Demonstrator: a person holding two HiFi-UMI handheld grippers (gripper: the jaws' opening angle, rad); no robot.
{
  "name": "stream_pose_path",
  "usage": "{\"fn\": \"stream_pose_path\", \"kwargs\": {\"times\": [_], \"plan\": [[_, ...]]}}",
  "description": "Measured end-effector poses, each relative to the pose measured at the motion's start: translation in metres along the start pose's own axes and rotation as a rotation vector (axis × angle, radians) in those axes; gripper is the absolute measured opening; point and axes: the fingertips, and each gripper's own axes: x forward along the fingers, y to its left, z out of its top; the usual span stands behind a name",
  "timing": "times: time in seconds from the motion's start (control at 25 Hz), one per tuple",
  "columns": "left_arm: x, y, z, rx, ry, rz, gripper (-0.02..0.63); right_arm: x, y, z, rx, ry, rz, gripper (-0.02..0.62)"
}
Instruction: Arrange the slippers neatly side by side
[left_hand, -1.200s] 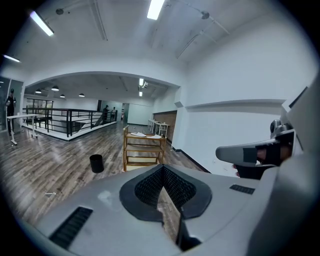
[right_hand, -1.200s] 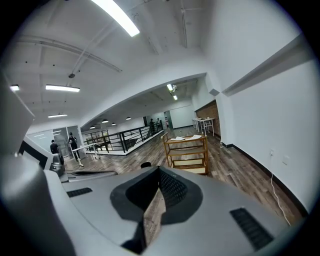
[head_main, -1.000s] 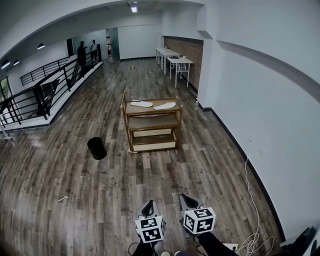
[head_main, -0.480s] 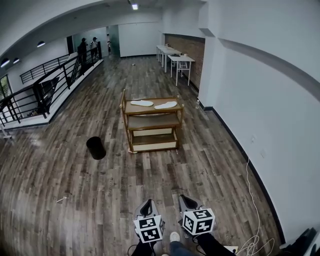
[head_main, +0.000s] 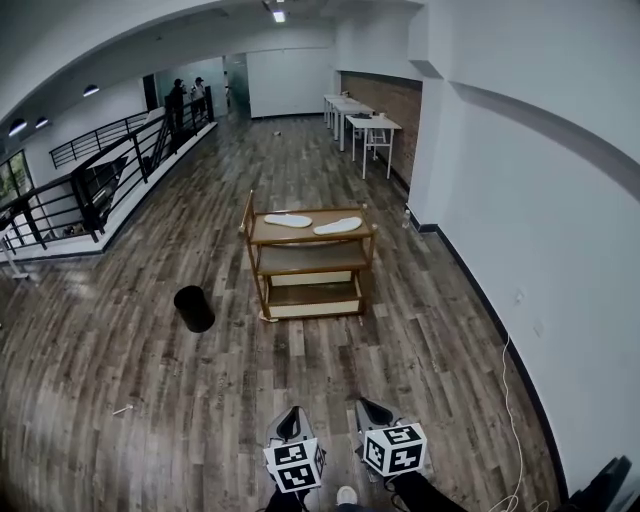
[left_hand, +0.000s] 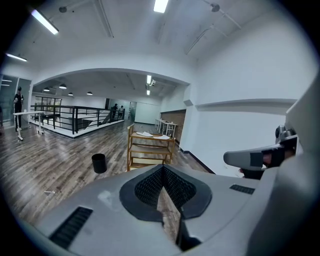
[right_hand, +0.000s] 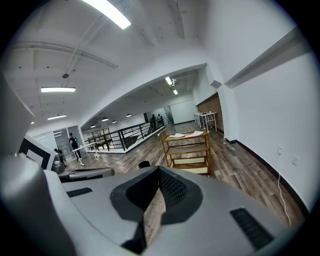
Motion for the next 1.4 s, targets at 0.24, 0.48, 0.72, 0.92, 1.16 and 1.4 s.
{"fn": "stream_pose_path", "kwargs": {"times": [0.24, 0.48, 0.72, 0.92, 1.16, 1.4], "plan": [[0.033, -0.005, 0.003, -0.010, 0.011, 0.029, 0.000, 0.024, -0.034, 0.010, 0.011, 0.008, -0.001, -0.002], [0.058, -0.010, 0.012, -0.014, 0.012, 0.035, 0.000, 0.044, -0.050, 0.023, 0.017, 0.001, 0.003, -0.002], [0.090, -0.001, 0.026, -0.003, 0.012, 0.027, 0.000, 0.074, -0.057, 0.032, 0.019, 0.007, 0.002, -0.002], [0.125, 0.014, 0.039, 0.012, 0.024, 0.014, 0.000, 0.112, -0.062, 0.045, 0.027, 0.013, -0.009, -0.002], [0.173, 0.030, 0.061, 0.034, 0.032, -0.011, 0.000, 0.163, -0.067, 0.066, 0.042, 0.017, -0.023, -0.002], [0.218, 0.052, 0.082, 0.052, 0.020, -0.042, 0.000, 0.214, -0.064, 0.088, 0.058, 0.011, -0.043, -0.002]]}}
